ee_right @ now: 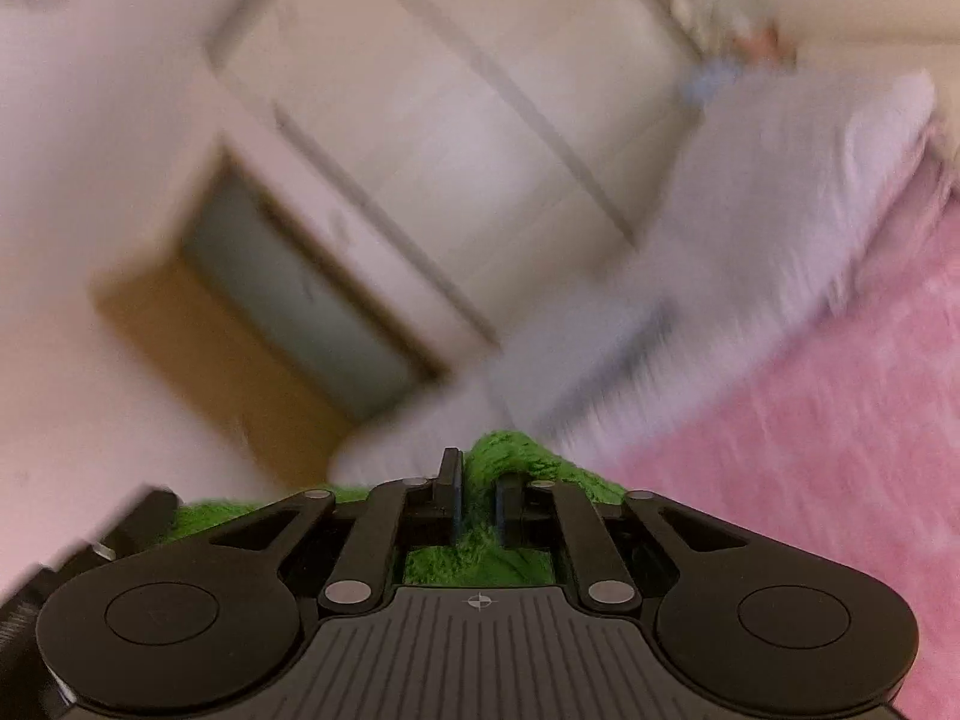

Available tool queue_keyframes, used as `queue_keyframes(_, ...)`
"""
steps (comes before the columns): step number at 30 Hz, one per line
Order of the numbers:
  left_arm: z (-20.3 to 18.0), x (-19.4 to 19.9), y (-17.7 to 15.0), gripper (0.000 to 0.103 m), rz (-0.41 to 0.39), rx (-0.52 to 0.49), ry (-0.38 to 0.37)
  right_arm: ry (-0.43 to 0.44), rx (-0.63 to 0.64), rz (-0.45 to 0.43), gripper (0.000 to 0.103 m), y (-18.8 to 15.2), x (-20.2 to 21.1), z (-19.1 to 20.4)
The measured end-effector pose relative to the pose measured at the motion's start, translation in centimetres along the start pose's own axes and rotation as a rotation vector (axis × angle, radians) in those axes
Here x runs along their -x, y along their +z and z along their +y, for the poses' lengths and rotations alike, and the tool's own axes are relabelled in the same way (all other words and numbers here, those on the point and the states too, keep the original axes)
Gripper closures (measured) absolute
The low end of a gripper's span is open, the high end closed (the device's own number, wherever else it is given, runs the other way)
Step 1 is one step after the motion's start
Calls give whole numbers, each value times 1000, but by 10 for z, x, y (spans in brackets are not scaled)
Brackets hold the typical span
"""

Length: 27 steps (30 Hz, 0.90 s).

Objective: Fold clothes
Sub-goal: 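Lift the vest with both grippers and carry it to the bed's middle, then lower the vest onto the bed and open both grippers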

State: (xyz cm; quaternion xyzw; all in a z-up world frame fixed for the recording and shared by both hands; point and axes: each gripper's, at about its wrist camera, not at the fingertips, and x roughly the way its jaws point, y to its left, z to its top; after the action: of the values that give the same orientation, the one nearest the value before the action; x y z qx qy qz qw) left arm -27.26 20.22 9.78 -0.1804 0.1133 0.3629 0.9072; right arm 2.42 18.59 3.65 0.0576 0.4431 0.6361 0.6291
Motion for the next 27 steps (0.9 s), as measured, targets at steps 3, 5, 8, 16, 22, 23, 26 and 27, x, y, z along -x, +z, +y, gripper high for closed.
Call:
queue_keyframes(3,23,12,-42,97,173,81,133,-104,105,166,67,-38,-17,10)
queue_keyframes(5,40,25,-80,97,291,145,241,-146,171,200,65,-66,-17,11)
queue_keyframes(8,65,47,-131,97,439,239,382,-184,258,296,64,-119,-15,20)
queue_keyframes(16,53,108,-199,95,518,317,506,-218,461,466,64,-232,21,24)
queue_keyframes(22,2,129,-217,91,544,231,549,-204,475,523,64,-275,51,17)
queue_keyframes(23,-5,132,-220,90,546,218,551,-203,481,528,64,-281,57,17)
queue_keyframes(26,-21,142,-228,88,551,187,554,-203,497,539,64,-295,75,20)
queue_keyframes(27,-26,144,-232,88,553,182,549,-205,501,540,64,-300,81,21)
